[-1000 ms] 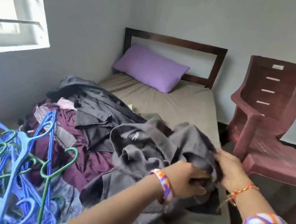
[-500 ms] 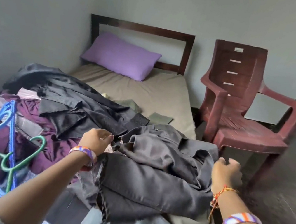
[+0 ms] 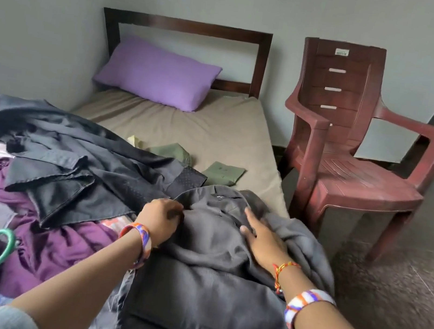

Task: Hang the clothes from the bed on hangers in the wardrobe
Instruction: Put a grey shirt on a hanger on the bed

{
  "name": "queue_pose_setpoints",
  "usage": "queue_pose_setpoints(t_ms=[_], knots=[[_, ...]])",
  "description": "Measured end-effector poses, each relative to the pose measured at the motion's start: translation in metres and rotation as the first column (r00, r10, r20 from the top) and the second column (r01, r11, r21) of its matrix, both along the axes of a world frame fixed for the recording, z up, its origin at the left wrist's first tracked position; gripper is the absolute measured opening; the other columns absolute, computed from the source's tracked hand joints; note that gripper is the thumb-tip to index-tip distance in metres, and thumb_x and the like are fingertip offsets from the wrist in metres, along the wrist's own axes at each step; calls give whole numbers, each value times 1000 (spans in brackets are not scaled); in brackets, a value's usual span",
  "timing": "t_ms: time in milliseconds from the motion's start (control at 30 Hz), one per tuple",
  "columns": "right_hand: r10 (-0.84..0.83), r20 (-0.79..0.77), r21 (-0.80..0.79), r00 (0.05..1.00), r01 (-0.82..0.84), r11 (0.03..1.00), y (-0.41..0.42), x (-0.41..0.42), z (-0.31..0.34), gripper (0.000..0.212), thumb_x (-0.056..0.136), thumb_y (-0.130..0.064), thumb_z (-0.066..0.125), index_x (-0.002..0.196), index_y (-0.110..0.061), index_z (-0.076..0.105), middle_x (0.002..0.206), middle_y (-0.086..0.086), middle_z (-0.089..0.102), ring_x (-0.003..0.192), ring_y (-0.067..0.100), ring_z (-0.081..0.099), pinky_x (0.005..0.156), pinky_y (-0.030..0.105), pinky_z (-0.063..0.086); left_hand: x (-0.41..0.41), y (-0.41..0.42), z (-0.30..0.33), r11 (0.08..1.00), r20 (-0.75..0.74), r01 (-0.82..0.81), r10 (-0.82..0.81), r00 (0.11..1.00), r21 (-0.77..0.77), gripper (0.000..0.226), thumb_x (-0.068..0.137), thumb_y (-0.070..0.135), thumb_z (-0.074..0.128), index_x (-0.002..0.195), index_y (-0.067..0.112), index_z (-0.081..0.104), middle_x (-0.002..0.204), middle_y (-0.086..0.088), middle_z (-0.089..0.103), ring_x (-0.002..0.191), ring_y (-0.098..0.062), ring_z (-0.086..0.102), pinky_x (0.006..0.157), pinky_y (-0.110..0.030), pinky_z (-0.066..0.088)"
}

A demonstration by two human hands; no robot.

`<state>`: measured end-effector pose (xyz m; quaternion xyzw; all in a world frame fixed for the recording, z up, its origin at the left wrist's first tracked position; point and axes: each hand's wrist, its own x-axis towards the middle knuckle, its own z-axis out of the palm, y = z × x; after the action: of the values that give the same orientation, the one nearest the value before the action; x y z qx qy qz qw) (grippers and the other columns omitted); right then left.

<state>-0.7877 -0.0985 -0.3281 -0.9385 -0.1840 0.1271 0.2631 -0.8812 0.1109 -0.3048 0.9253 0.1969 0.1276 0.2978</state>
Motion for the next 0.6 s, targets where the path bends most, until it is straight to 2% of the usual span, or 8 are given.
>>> queue_pose_setpoints(t_ms=[133,233,333,400,467,500,533,600], knots=[[-49,-6,-37,999,49,998,0,6,-32,45,100,-39,32,145,-35,30,155,-4,24,140,23,28,111,44,26,9,7,-37,999,-234,-15,3,972,-49,47,76,33,57,122,23,61,124,-17,53,123,-32,46,100,-25,32],[-127,-99,225,987,147,963,-1,16,-43,41,99,-30,42,139,-23,45,144,1,44,135,20,39,111,33,29,23,12,-52,997,-392,-68,77,917,39,47,81,30,55,127,36,52,140,-14,34,132,-34,31,109,-29,21],[-157,-343,591,926,343,730,-7,19,-43,34,96,-9,49,129,-6,55,133,2,54,128,13,45,109,22,28,37,12,-40,995,-459,-102,88,884,-5,52,70,40,49,121,33,58,138,-8,41,129,-31,36,107,-28,23],[-147,-494,655,857,479,584,-13,22,-37,31,92,-1,52,122,-2,59,122,3,58,119,13,50,106,23,33,43,17,-23,996,-496,-82,54,867,-34,43,58,49,44,91,35,67,121,-4,59,120,-28,45,96,-28,28],[-155,-589,654,793,581,484,-19,27,-26,22,88,2,58,107,0,67,110,8,63,106,18,57,102,29,40,47,22,3,1000,-574,10,-24,818,-26,49,46,59,44,76,29,68,98,0,66,106,-23,53,92,-30,32],[-191,-578,648,793,589,483,-23,30,-19,14,86,-1,62,96,-2,70,99,9,67,97,19,60,95,30,43,47,22,20,995,-616,96,-78,784,-4,53,40,64,49,74,27,69,90,-1,66,96,-19,55,90,-29,38],[-257,-503,625,825,553,551,-27,34,-8,8,83,-5,67,88,-3,73,89,9,69,87,18,61,87,27,45,47,24,38,978,-651,204,-129,748,39,55,38,67,56,72,27,70,85,-2,65,87,-17,56,84,-27,43],[-400,-193,492,896,441,750,-35,47,22,12,78,-11,73,87,-3,75,85,10,72,85,17,64,78,24,47,40,23,83,929,-679,334,-142,720,160,53,52,63,70,84,20,73,85,-5,64,83,-18,58,74,-24,45]])
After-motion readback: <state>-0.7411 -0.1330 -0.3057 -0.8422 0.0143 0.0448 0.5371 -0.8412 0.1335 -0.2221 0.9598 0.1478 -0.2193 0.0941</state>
